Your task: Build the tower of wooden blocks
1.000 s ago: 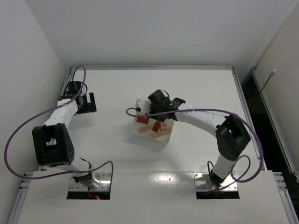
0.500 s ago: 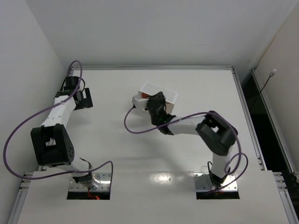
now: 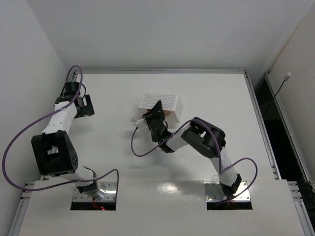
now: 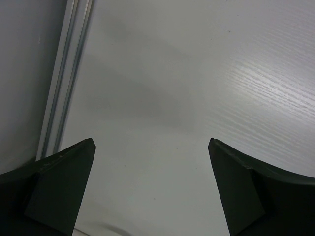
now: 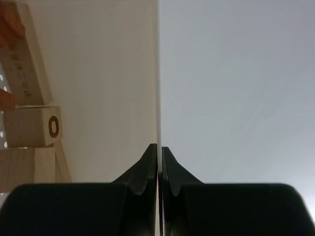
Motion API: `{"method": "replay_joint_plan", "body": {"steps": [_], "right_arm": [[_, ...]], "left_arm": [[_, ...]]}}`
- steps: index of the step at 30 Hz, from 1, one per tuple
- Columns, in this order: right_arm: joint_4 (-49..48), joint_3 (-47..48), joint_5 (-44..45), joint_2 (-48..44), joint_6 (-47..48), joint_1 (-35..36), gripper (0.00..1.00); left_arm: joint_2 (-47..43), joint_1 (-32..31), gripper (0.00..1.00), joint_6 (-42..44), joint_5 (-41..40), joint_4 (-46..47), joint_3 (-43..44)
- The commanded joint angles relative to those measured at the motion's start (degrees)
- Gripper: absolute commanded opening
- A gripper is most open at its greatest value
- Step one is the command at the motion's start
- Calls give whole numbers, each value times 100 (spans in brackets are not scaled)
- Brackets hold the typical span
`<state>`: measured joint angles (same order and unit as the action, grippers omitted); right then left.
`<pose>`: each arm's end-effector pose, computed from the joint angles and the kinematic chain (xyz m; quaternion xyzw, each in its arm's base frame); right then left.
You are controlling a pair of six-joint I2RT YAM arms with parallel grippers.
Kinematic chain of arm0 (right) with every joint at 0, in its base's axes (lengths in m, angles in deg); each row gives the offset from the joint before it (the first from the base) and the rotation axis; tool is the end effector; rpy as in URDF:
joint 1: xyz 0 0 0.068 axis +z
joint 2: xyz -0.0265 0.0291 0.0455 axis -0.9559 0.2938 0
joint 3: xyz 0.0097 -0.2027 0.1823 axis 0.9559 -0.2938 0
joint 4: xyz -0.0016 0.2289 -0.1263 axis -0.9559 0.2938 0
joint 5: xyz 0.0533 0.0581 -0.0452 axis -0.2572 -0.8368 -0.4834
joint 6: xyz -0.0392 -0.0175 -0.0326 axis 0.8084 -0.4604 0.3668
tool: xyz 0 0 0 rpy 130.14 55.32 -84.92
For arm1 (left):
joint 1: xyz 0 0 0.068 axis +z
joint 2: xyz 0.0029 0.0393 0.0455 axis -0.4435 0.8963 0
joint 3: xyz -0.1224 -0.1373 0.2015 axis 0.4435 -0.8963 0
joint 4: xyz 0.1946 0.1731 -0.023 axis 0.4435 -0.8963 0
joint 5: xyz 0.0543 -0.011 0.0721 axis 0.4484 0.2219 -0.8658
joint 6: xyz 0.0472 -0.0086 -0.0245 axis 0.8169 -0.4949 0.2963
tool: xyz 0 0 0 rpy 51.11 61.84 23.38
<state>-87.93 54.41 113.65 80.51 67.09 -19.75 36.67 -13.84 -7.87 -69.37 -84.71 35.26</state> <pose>0.2650 0.3094 0.1236 -0.5475 0.4426 -0.5135 0.4905 0.3049 0.0775 0.2580 -0.2255 0.9212 0.1362 0.2862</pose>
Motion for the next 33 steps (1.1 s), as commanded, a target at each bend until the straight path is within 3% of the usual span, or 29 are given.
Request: {"method": "replay_joint_plan", "body": {"steps": [1, 4, 14, 22, 31, 33], "right_arm": [[-3306, 550, -236, -578, 843, 132, 0], [-3306, 595, -367, -886, 967, 317, 0], [-3358, -1374, -1168, -1327, 1160, 432, 0], [-3359, -400, -1063, -781, 1433, 168, 0], [-3359, -232, -1055, -1009, 1714, 150, 0], [-3359, -642, -1054, -1176, 1714, 255, 0]], "left_arm": [[-212, 60, 100, -120, -23, 0, -25], [-212, 60, 100, -121, 91, 0, -78], [-160, 60, 100, -130, 346, -53, 106], [-28, 60, 100, -130, 487, -229, 423], [-81, 60, 100, -77, 549, -177, 423], [-81, 60, 100, -77, 549, -176, 423]]}}
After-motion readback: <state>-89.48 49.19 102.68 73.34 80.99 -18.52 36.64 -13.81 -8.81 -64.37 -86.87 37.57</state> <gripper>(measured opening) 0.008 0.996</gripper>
